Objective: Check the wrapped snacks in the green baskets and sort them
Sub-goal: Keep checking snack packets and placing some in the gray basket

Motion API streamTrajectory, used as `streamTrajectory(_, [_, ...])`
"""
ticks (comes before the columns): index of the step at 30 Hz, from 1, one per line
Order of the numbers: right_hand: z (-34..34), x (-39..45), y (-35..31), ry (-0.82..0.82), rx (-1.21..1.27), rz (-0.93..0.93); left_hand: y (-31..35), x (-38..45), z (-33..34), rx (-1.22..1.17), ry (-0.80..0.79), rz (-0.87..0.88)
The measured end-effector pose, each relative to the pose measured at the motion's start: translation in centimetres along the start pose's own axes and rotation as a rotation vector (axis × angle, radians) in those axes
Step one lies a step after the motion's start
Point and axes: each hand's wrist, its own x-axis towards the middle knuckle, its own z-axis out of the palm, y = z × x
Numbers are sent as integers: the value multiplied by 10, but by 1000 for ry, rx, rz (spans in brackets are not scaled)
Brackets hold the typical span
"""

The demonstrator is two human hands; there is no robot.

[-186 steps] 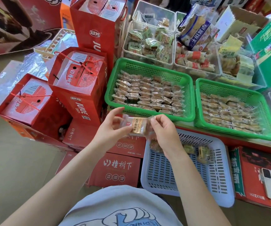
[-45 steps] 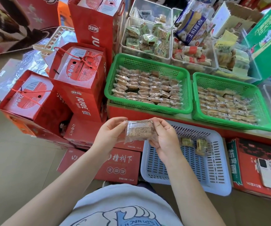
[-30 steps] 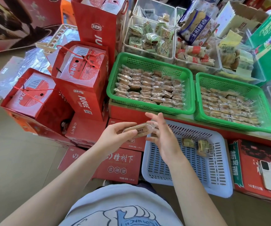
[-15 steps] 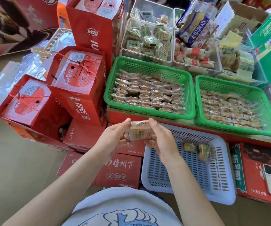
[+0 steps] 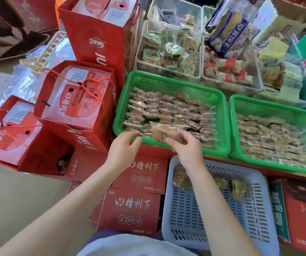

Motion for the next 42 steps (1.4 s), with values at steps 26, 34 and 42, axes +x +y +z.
streamTrajectory(26, [54, 123, 5, -185, -956, -655, -22, 111, 33, 785, -162, 183])
streamTrajectory(34, [67, 144, 21, -51, -949, -628, -27, 112, 31, 828, -193, 308])
streamTrajectory(42, [75, 168, 15, -22, -975, -306, -25, 112, 32, 828, -267, 232])
